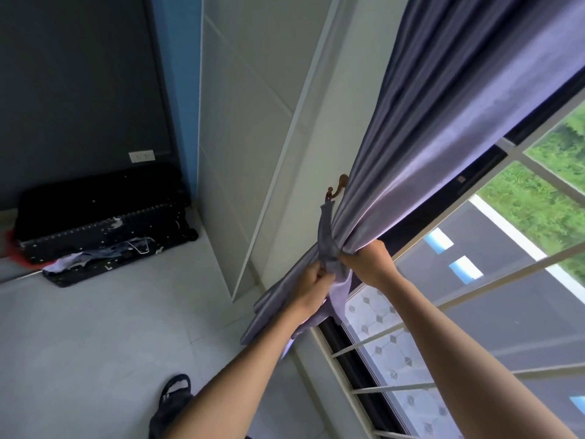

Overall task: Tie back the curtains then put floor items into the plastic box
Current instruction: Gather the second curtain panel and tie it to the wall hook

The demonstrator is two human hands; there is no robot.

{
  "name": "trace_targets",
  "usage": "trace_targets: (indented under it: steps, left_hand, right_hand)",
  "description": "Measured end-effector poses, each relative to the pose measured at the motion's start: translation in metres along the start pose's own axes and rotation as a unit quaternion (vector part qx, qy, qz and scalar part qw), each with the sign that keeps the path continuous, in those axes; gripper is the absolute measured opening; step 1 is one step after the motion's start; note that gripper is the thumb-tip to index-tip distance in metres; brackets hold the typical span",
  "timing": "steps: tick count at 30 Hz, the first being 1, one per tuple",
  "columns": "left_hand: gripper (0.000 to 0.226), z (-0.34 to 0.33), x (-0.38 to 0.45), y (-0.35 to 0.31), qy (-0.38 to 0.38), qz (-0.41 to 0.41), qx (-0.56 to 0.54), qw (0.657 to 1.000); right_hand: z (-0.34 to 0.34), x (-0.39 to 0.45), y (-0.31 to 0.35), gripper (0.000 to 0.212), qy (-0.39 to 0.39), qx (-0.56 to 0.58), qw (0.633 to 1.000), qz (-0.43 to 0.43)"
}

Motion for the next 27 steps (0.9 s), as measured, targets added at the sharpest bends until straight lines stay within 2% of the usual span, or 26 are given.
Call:
trace_targets:
  steps: [1, 3, 7, 12, 16, 21, 24, 27]
  left_hand:
    - [0.016, 0.011, 0.000, -0.003, -0.037, -0.028, 0.000, 0.999]
    - [0.025, 0.029, 0.000, -0.010, -0.114, -0.107, 0.009, 0.988]
    - [0.040, 0.025, 0.002, -0.028, -0.131, -0.229, 0.081, 0.961]
    - [0.040, 0.025, 0.012, -0.035, -0.157, -0.254, 0.109, 0.948]
    - [0.057, 0.019, 0.019, -0.034, -0.126, -0.261, 0.140, 0.947]
    - [0.057, 0.011, 0.019, -0.039, -0.172, -0.280, 0.192, 0.925]
    - [0.065, 0.003, 0.016, -0.039, -0.175, -0.289, 0.200, 0.920]
    - [0.070, 0.001, 0.013, -0.046, -0.195, -0.298, 0.222, 0.908]
  right_hand:
    - [0.000, 0.000, 0.000, 0.021, 0.003, -0.001, 1.000, 0.005]
    - [0.000, 0.000, 0.000, 0.017, 0.004, 0.004, 1.000, 0.005]
    - [0.001, 0.000, -0.002, 0.008, -0.009, 0.021, 1.000, -0.005]
    - [0.004, 0.000, -0.006, 0.008, -0.003, 0.059, 0.998, -0.025]
    - [0.008, 0.000, -0.004, 0.004, 0.001, 0.063, 0.998, -0.014]
    - [0.009, 0.001, 0.000, 0.012, 0.039, 0.075, 0.996, 0.007]
    - [0.011, 0.002, -0.004, 0.019, 0.058, 0.088, 0.994, -0.015]
    - [0.012, 0.004, -0.008, 0.011, 0.049, 0.067, 0.996, -0.036]
Point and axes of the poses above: each hand's wrist, its own x-axis towards the middle knuckle, its own z-axis out of the back of the hand, y = z × x, the point moved 9 cm from there along x, towards the middle knuckle, and after that the axes turned 9 degrees about -y, right-handed, at the moved point
